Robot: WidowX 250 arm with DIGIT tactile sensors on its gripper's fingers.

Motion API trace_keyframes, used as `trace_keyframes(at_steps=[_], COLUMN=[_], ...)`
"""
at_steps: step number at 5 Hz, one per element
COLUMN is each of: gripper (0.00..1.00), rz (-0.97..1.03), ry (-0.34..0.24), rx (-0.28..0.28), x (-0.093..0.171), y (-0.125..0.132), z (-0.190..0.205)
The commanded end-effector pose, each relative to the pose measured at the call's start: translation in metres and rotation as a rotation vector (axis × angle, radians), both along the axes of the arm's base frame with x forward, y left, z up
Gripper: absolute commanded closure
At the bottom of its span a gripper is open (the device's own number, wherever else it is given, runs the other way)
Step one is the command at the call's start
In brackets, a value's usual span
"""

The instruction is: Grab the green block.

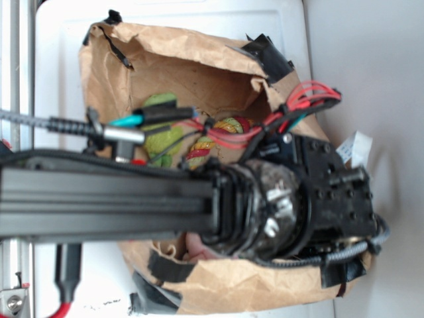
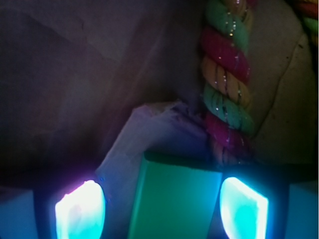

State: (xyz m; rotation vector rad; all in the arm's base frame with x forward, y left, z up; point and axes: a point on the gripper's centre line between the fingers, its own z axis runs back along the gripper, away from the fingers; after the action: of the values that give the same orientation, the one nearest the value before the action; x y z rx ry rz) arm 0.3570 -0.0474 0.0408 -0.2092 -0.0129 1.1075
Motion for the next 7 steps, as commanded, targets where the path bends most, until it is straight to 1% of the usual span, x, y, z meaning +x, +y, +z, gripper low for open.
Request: trace_keyframes(at_steps=[1, 2, 3, 4, 5, 6, 7], gripper=[0.00, 0.00, 0.00, 0.00, 0.00, 0.00, 0.00], rz=[0.015, -0.034, -0.039, -0.037, -0.015, -0.001, 0.020], ry=[-0.202, -0.277, -0.286, -0.281, -0.279, -0.282, -0.287], rx=[-0.062, -0.090, -0.078, -0.052, -0.017, 0.026, -0.001], x=[-0.007, -0.033, -0.040, -0.046, -0.050, -0.050, -0.050], y=[0.003, -0.016, -0.020, -0.030, -0.037, -0.038, -0.036], z=[0.055, 0.075, 0.076, 0.072, 0.067, 0.061, 0.075])
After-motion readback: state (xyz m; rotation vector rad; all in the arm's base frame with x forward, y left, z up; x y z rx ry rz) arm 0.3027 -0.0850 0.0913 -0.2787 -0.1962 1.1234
